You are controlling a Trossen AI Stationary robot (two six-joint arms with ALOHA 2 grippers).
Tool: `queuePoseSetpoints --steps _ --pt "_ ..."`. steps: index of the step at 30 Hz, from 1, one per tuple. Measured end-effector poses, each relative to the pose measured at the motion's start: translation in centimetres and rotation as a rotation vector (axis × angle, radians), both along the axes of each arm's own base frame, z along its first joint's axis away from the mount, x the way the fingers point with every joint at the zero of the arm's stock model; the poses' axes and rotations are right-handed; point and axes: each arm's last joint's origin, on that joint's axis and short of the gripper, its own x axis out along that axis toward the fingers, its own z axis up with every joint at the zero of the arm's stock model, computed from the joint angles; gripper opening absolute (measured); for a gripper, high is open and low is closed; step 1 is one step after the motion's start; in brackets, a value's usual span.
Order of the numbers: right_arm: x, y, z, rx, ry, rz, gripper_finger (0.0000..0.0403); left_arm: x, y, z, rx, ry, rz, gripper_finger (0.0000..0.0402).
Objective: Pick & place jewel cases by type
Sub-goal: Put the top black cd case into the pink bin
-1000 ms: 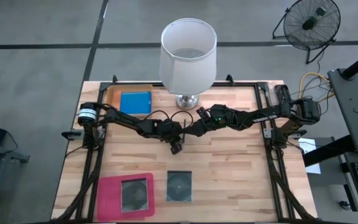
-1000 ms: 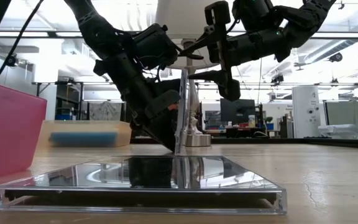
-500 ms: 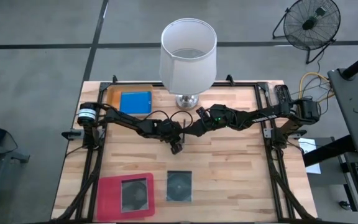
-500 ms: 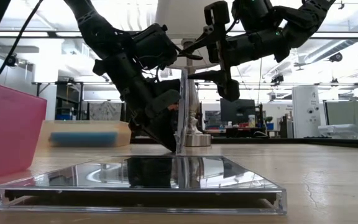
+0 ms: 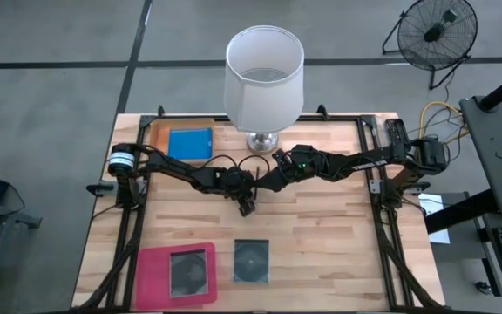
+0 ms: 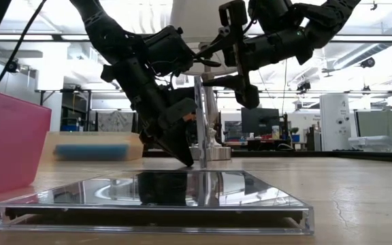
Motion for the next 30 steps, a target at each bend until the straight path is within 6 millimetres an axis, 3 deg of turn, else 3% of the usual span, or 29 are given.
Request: queuePoseSetpoints --steps 30 --pt "-0.2 0.13 0.97 -0.008 -0.034 0.033 0.0228 -0.22 0.2 0.44 -0.001 -0.001 0.019 0.0"
